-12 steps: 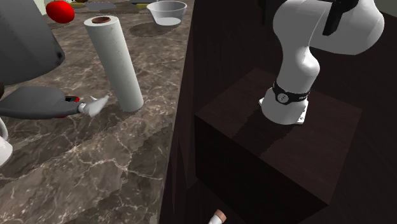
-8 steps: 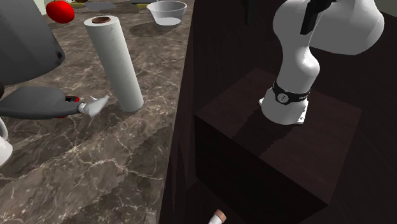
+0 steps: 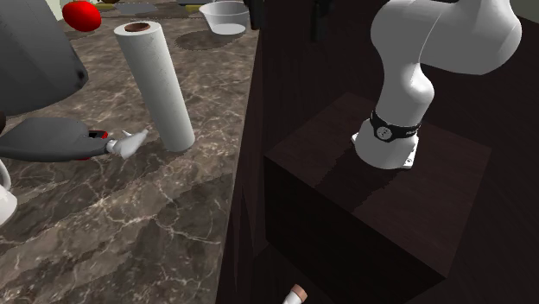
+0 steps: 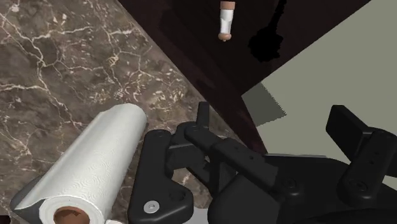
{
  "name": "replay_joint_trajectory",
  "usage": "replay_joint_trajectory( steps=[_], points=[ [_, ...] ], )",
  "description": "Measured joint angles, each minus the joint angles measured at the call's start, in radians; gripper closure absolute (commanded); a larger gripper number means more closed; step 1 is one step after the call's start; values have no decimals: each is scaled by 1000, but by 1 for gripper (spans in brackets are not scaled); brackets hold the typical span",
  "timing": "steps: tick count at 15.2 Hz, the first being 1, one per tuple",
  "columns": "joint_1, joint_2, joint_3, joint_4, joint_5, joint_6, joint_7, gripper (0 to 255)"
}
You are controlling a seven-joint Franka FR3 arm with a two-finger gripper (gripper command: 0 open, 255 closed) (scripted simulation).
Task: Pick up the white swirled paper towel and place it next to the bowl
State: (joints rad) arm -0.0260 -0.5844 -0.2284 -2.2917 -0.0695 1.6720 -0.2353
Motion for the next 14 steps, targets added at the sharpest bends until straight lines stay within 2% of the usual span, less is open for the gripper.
replay_joint_trajectory(
  steps=[7, 10, 14],
  points=[
    [11, 179, -117, 147, -47, 92, -240, 0],
    [18, 268, -165, 225, -43, 129, -346, 0],
    [22, 415, -231, 370, -4, 163, -503, 0]
  ],
)
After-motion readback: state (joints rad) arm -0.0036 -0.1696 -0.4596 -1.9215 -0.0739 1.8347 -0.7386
